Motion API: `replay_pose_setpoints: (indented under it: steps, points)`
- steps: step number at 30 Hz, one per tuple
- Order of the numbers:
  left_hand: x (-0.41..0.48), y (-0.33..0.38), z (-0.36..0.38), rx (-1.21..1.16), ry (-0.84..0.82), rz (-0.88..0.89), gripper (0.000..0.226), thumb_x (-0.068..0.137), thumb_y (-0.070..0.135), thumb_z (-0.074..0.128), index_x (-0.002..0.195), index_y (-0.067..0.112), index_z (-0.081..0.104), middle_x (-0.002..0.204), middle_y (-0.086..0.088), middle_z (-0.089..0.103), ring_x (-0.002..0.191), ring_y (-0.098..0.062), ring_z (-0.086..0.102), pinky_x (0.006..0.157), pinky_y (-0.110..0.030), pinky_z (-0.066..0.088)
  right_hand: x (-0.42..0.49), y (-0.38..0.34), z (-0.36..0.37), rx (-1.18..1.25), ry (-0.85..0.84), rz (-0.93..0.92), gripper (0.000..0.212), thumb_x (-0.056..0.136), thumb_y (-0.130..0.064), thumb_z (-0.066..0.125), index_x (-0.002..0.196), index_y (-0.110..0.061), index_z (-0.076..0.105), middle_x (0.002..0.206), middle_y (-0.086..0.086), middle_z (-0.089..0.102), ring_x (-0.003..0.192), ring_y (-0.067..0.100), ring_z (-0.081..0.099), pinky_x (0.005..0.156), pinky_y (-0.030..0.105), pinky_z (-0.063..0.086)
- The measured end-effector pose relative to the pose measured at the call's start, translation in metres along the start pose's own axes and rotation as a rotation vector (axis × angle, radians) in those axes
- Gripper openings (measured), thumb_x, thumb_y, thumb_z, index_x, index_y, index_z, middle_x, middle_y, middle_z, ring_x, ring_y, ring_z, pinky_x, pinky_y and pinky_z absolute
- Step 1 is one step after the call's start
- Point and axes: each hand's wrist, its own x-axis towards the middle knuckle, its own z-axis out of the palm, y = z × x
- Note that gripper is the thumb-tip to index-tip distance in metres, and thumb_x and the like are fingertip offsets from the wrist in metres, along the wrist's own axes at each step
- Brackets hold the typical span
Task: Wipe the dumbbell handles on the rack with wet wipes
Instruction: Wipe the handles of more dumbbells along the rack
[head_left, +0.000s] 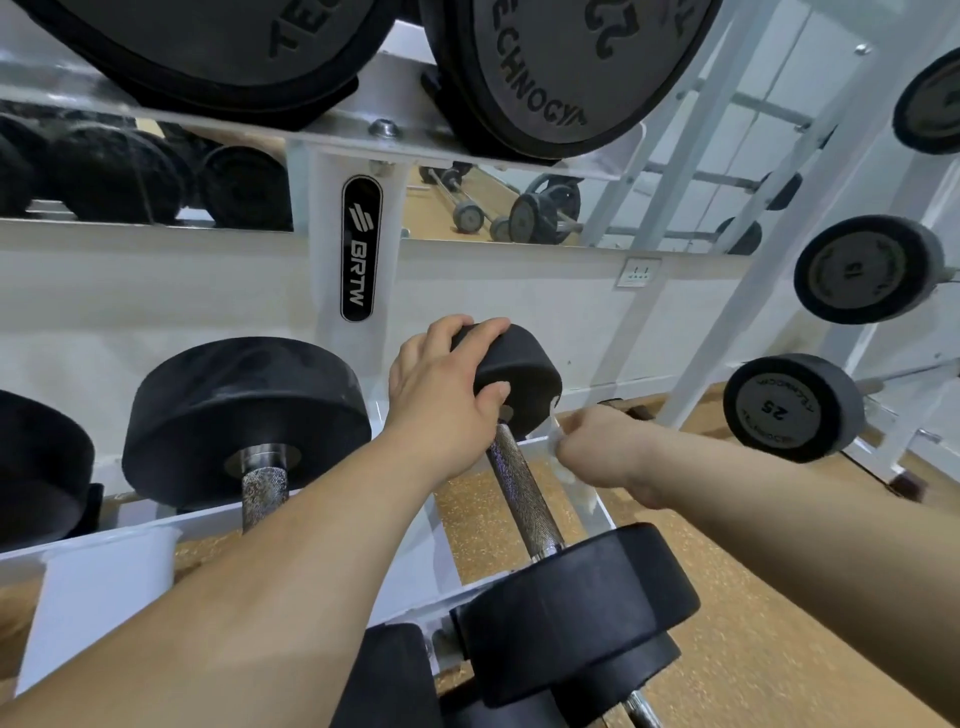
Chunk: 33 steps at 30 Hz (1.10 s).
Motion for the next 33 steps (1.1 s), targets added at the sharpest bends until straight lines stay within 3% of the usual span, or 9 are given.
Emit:
replay_pose_setpoints:
  steps: [3,7,11,16,21,24,28,31,33]
  points:
    - [0.000,0.001,0.000,-0.009,-0.002,0.001,0.060,0.098,0.033,0.060,0.151,0.048,0.036,0.154,0.012,0.031,0.139,-0.022,0.025,0.121,-0.041,0.024,-0.008,-0.005,0.017,0.167,-0.104,0.007,0.030,0.098,0.003,0.038,0.080,-0.012,0.057,0.064,0.008,0.061,0.045,0.016,0.055,0.060,0.033,0.054]
    - [0.000,0.000,0.001,-0.002,0.003,-0.004,0.060,0.097,0.034,0.060,0.151,0.048,0.037,0.154,0.012,0.031,0.139,-0.022,0.024,0.121,-0.040,0.024,0.001,-0.015,0.030,0.259,-0.169,0.027,0.031,0.103,-0.002,0.034,0.099,-0.007,0.065,0.077,0.010,0.069,0.054,0.020,0.065,0.054,0.035,0.058]
    - [-0.001,0.000,0.001,-0.012,0.015,-0.003,0.060,0.097,0.035,0.061,0.150,0.049,0.038,0.153,0.013,0.032,0.139,-0.021,0.025,0.121,-0.040,0.024,0.014,-0.021,0.038,0.338,-0.088,-0.021,0.029,0.096,-0.006,0.042,0.109,-0.001,0.068,0.091,0.020,0.066,0.080,0.031,0.062,0.072,0.044,0.052]
    - [0.000,0.000,0.001,-0.013,0.009,-0.008,0.059,0.097,0.035,0.060,0.149,0.049,0.037,0.152,0.013,0.032,0.138,-0.021,0.025,0.120,-0.040,0.024,-0.005,-0.002,0.020,0.126,-0.176,-0.066,0.028,0.093,0.007,0.038,0.085,-0.007,0.061,0.074,0.015,0.062,0.071,0.030,0.059,0.068,0.042,0.053]
    - [0.000,0.001,0.002,-0.010,0.020,-0.012,0.060,0.096,0.035,0.060,0.149,0.049,0.037,0.151,0.013,0.033,0.137,-0.021,0.025,0.120,-0.042,0.025,-0.019,0.004,-0.004,-0.078,-0.308,0.070,0.033,0.098,0.007,0.033,0.104,0.003,0.065,0.097,0.022,0.078,0.096,0.034,0.077,0.102,0.048,0.057]
    - [-0.001,0.000,0.002,-0.012,0.019,-0.013,0.060,0.096,0.036,0.060,0.149,0.050,0.037,0.151,0.013,0.033,0.138,-0.021,0.025,0.121,-0.042,0.024,-0.007,-0.011,0.013,0.109,-0.240,0.038,0.030,0.098,0.007,0.035,0.102,-0.002,0.063,0.083,0.015,0.069,0.066,0.025,0.069,0.091,0.052,0.061]
    - [0.000,-0.001,0.002,-0.022,0.022,-0.008,0.060,0.096,0.036,0.060,0.149,0.050,0.037,0.151,0.014,0.033,0.138,-0.020,0.025,0.121,-0.041,0.023,0.006,-0.015,0.035,0.459,-0.161,0.040,0.033,0.100,0.005,0.036,0.117,0.006,0.064,0.100,0.023,0.067,0.090,0.035,0.065,0.103,0.061,0.052]
    - [0.000,0.000,0.001,-0.022,0.013,-0.009,0.060,0.096,0.036,0.060,0.150,0.050,0.037,0.151,0.014,0.033,0.138,-0.020,0.025,0.120,-0.041,0.024,-0.001,-0.003,0.024,0.368,-0.225,0.013,0.026,0.105,0.000,0.041,0.096,-0.008,0.064,0.090,0.014,0.070,0.084,0.030,0.065,0.104,0.055,0.054]
    - [-0.001,0.000,0.001,-0.037,0.010,-0.007,0.060,0.096,0.036,0.061,0.149,0.049,0.037,0.151,0.014,0.033,0.138,-0.020,0.026,0.120,-0.042,0.025,-0.009,0.006,0.004,0.260,-0.256,0.028,0.021,0.106,-0.001,0.041,0.097,-0.006,0.059,0.079,0.013,0.070,0.080,0.033,0.068,0.099,0.055,0.057]
